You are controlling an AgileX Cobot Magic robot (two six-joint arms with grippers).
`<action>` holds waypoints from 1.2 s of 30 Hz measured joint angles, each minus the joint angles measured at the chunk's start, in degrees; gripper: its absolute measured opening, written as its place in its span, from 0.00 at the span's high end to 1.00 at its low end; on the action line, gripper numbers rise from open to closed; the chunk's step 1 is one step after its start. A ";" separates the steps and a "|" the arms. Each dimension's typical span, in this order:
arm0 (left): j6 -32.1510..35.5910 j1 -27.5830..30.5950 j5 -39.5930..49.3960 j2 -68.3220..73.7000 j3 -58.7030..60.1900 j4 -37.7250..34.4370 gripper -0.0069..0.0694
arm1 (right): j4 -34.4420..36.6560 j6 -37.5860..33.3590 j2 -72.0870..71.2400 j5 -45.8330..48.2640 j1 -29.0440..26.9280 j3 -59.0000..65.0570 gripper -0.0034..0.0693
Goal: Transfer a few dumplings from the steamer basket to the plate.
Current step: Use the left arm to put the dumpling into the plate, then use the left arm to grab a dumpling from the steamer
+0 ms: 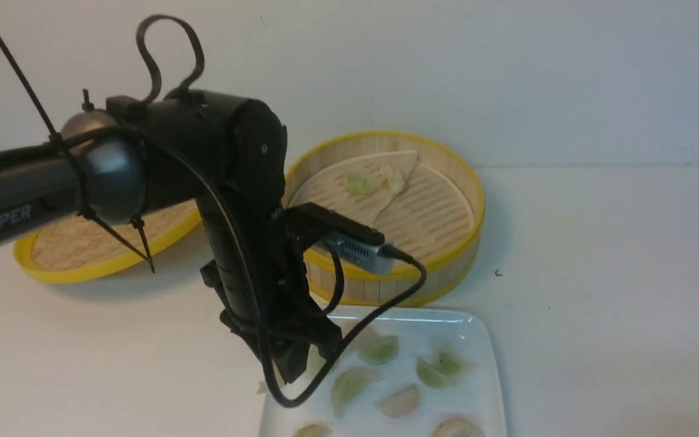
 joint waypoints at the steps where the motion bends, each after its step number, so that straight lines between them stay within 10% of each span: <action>1: 0.06 -0.39 -0.29 0.00 0.47 -0.19 0.61 | 0.00 0.00 0.00 0.00 0.00 0.00 0.97; 18: 0.01 -1.37 -4.81 4.71 1.20 -1.38 0.61 | 0.00 0.00 0.00 0.00 0.00 0.00 0.97; 29: 0.01 -1.37 -5.48 4.97 -1.75 -0.08 0.23 | 0.00 0.00 0.00 0.00 0.00 0.00 0.97; 33: -0.07 -1.37 -5.17 4.97 -8.12 3.06 0.30 | 0.00 0.00 0.00 0.00 0.00 0.00 0.97; 36: -0.24 -0.80 -5.12 5.27 -16.43 4.87 0.56 | 0.00 0.00 0.00 0.00 0.00 0.00 0.97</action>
